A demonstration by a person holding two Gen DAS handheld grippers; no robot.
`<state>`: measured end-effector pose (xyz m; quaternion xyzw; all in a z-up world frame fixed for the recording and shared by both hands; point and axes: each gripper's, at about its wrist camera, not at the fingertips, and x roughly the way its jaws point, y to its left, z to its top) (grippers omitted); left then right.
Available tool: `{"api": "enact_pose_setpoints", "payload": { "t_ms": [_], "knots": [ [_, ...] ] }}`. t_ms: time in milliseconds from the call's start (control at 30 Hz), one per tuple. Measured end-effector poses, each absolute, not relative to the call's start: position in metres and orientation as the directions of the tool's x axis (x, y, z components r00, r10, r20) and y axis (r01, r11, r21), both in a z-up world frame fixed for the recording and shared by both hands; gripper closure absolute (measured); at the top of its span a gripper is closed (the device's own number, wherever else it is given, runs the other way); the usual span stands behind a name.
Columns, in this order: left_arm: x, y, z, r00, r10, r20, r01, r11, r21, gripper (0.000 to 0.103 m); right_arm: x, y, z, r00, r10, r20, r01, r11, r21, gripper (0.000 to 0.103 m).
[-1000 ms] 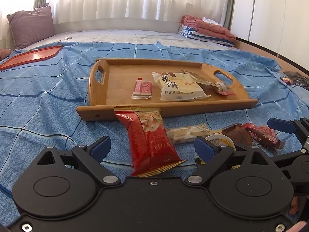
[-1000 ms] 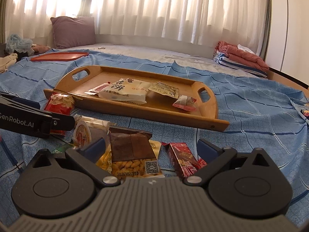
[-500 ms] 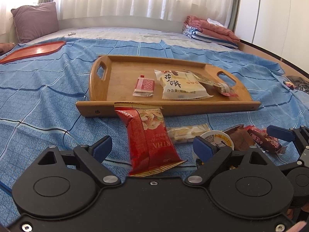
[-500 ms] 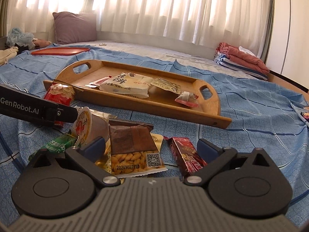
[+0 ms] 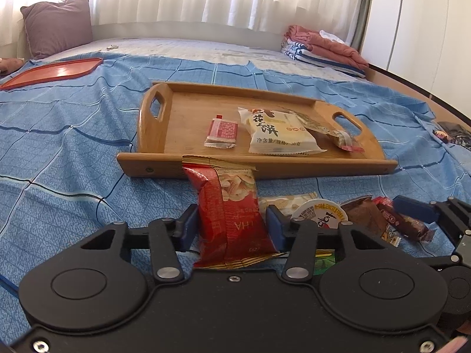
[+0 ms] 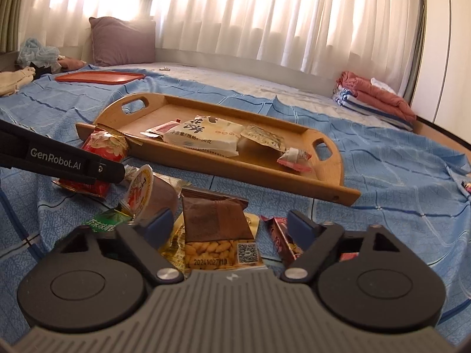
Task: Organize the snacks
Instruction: 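Grasp the red chip bag with the left gripper while the right grasps the brown nut bag, then carry the red chip bag and brown nut bag over the wooden tray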
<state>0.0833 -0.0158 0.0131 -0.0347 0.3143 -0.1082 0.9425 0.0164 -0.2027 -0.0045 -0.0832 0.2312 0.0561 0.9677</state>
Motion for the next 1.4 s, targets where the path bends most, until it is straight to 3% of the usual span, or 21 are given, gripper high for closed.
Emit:
{"api": "enact_pose_setpoints", "payload": {
  "t_ms": [233, 367, 600, 967, 1200, 1400],
  "knots": [
    [0.081, -0.014, 0.015, 0.779, -0.226, -0.585, 0.186, 0.974, -0.128, 0.058, 0.022, -0.206, -0.003, 0.861, 0.117, -0.495, -0.167, 0.984, -0.058, 0.026],
    [0.079, -0.013, 0.020, 0.787, -0.226, -0.574, 0.186, 0.974, -0.127, 0.059, 0.028, -0.214, -0.002, 0.840, 0.153, -0.520, -0.158, 0.987, 0.036, 0.041],
    [0.079, -0.013, 0.031, 0.798, -0.227, -0.558, 0.197, 0.974, -0.114, 0.060, 0.029, -0.220, 0.003, 0.836, 0.175, -0.519, -0.139, 0.985, 0.106, 0.053],
    [0.091, -0.005, 0.067, 0.808, -0.268, -0.525, 0.230, 0.963, -0.138, 0.061, 0.039, -0.253, 0.035, 0.856, 0.197, -0.479, -0.068, 0.960, 0.273, 0.055],
    [0.135, 0.003, 0.099, 0.816, -0.284, -0.503, 0.237, 0.959, -0.156, 0.061, 0.079, -0.282, 0.069, 0.868, 0.165, -0.468, -0.015, 0.951, 0.307, 0.054],
    [0.196, 0.006, 0.095, 0.778, -0.257, -0.573, 0.202, 0.966, -0.160, 0.061, 0.142, -0.305, 0.076, 0.844, 0.166, -0.510, 0.018, 0.942, 0.336, 0.054]
  ]
}}
